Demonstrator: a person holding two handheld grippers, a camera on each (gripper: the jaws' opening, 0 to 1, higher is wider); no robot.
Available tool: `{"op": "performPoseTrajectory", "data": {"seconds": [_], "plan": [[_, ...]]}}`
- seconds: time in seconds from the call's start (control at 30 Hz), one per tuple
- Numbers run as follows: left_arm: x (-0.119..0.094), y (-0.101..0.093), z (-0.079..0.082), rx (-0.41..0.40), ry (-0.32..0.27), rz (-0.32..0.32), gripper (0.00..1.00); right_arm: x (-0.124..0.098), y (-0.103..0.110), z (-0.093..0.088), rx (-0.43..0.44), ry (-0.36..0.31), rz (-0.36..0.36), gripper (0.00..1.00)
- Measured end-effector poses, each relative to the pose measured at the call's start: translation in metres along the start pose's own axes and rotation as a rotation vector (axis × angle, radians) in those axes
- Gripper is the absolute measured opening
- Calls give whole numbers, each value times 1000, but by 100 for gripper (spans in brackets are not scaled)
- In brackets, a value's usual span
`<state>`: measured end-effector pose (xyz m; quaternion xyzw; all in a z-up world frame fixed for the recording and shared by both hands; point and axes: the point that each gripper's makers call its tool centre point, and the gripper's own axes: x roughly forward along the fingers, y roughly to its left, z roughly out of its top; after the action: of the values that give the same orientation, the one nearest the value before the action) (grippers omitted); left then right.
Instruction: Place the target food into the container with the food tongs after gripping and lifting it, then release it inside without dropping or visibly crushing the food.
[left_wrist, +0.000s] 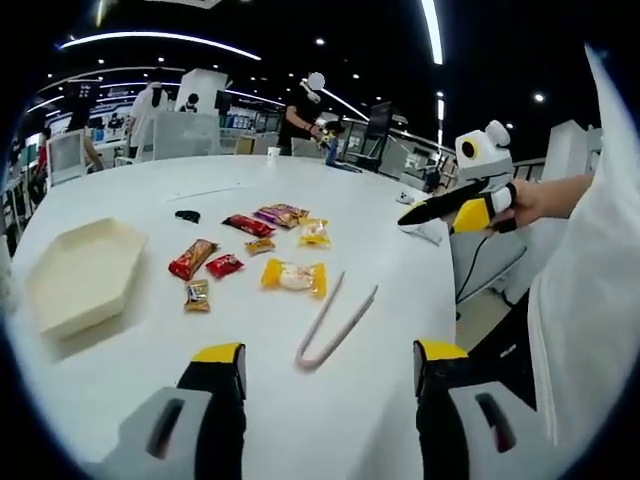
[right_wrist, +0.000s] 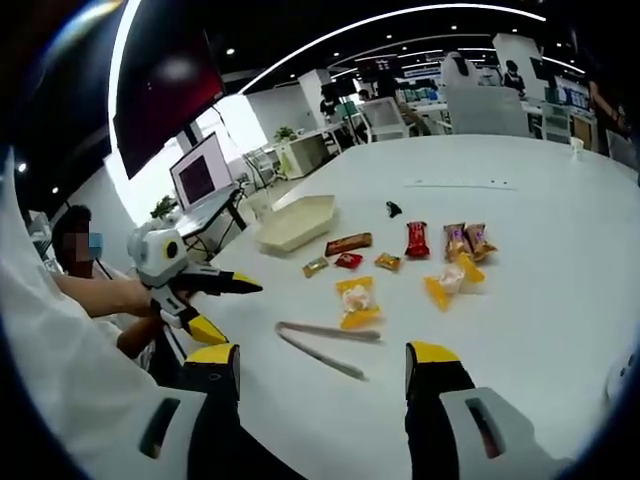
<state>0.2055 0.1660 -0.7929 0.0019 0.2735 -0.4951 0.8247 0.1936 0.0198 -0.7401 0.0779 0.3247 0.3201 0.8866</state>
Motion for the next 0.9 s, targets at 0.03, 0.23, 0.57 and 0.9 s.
{"op": "performPoseTrajectory", "data": {"seconds": [0.03,0.23,0.57,0.9], "plan": [[1,0,0,1,-1,2,67,1,1,1,1,-3,2,68],[7,0,-1,5,-7,6,60,6,6,-5,-6,16,16,68],[17,3,-8,67,17,22,45,10,6,-7,0,22,23,67],[27,5,-18,177,76,-3,37,11,4,-10,4,38,16,67]]}}
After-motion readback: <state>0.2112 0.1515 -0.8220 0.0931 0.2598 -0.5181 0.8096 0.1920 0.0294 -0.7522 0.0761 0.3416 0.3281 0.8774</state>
